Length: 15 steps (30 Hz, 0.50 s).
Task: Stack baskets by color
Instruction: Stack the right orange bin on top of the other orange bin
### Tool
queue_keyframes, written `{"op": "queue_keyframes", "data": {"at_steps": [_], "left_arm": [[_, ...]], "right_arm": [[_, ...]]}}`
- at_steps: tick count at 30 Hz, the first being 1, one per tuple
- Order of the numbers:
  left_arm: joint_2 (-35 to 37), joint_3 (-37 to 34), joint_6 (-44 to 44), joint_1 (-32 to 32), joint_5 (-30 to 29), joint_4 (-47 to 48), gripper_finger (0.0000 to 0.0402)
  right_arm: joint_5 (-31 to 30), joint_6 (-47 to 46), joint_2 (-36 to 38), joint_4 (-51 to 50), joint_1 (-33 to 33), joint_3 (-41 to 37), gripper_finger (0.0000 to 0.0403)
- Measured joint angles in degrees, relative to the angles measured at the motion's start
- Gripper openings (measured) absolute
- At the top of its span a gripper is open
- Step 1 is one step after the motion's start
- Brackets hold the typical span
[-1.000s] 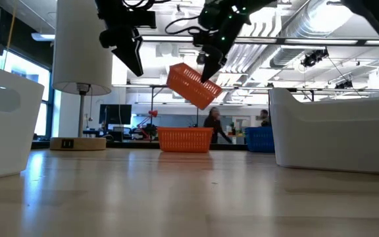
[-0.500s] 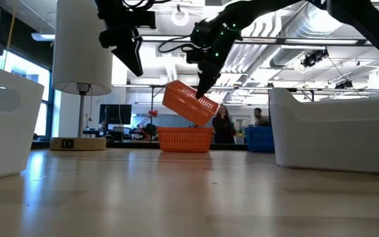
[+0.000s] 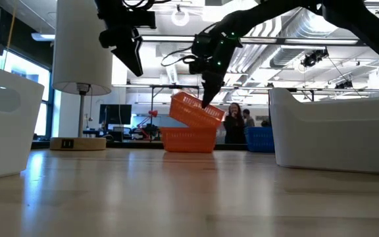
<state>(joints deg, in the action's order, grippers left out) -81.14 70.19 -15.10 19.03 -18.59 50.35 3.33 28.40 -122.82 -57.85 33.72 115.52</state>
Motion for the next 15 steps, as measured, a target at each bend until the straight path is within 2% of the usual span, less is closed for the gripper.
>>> {"op": "queue_keyframes", "data": {"at_steps": [9,15], "left_arm": [[0.0,0.0,0.1,0.0,0.0,0.0,0.0127],[0.0,0.0,0.1,0.0,0.0,0.0,0.0127]], "right_arm": [[-4.0,4.0,0.0,-7.2,1.5,0.0,0.0],[-4.2,8.2,0.0,-8.9,1.5,0.0,0.0]]}}
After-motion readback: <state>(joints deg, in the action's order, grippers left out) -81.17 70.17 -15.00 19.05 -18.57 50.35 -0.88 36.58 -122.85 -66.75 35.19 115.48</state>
